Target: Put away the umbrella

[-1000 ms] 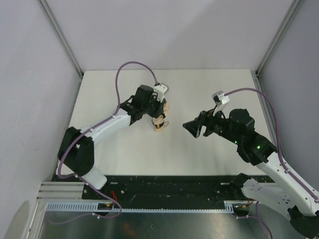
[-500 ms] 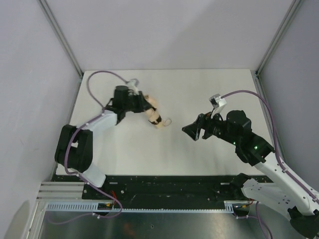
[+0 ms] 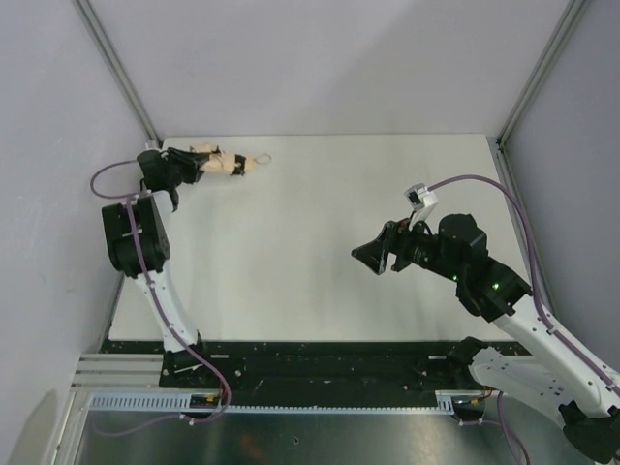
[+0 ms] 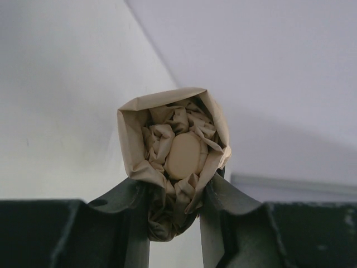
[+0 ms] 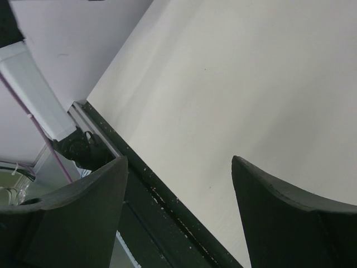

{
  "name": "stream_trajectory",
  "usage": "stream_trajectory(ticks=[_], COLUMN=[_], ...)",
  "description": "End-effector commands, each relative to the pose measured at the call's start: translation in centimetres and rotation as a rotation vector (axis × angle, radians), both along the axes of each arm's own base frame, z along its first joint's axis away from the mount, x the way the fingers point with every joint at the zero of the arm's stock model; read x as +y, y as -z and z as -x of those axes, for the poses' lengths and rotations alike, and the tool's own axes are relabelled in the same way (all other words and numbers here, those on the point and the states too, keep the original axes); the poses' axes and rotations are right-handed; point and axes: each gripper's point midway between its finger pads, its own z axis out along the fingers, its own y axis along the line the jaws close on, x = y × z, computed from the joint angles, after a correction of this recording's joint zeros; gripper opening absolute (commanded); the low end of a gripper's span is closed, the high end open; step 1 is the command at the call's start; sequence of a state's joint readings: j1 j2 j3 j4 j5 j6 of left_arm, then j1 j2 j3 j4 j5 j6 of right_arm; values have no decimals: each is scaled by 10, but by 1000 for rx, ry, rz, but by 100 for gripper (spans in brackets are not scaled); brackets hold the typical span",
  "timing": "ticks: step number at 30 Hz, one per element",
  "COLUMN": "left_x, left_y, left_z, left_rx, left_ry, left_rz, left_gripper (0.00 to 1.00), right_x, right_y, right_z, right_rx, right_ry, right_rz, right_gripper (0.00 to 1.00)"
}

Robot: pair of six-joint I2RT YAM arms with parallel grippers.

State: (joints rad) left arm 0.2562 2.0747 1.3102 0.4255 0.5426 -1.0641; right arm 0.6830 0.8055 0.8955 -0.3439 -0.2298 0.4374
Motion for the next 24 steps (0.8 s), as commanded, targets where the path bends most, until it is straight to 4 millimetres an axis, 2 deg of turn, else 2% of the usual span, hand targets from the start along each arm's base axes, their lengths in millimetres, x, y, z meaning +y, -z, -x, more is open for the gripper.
stream_trajectory(ticks=[1, 3, 6, 10, 13, 17, 21, 24], left_x=[25, 39, 57, 64, 65, 68, 67, 62], left_y=[-51, -41, -18, 1, 5, -1, -8, -17], left_z=[-55, -71, -84, -85, -79, -61, -31, 0], left_rx=[-223, -236, -210, -181, -160, -138, -108, -83], left_ry=[-68, -108, -173, -217, -224, -243, -254, -254], left_rz=[171, 213, 278, 299, 316, 326, 355, 388], left_gripper=[15, 17, 21, 31, 44, 67, 93, 99], right_x=[-1, -1, -2, -1, 1, 3, 4, 1], right_y=[-14, -13, -11, -13, -20, -27, -35, -42], right_z=[0, -1, -2, -3, -2, 0, 4, 8], right_rx=[-31, -28, -21, -26, -38, -49, -65, -86], right_ry=[10, 15, 22, 22, 8, -5, -21, -24], right_rz=[-42, -42, -37, -42, -68, -96, -120, -136], right_gripper=[79, 79, 79, 79, 79, 79, 79, 79])
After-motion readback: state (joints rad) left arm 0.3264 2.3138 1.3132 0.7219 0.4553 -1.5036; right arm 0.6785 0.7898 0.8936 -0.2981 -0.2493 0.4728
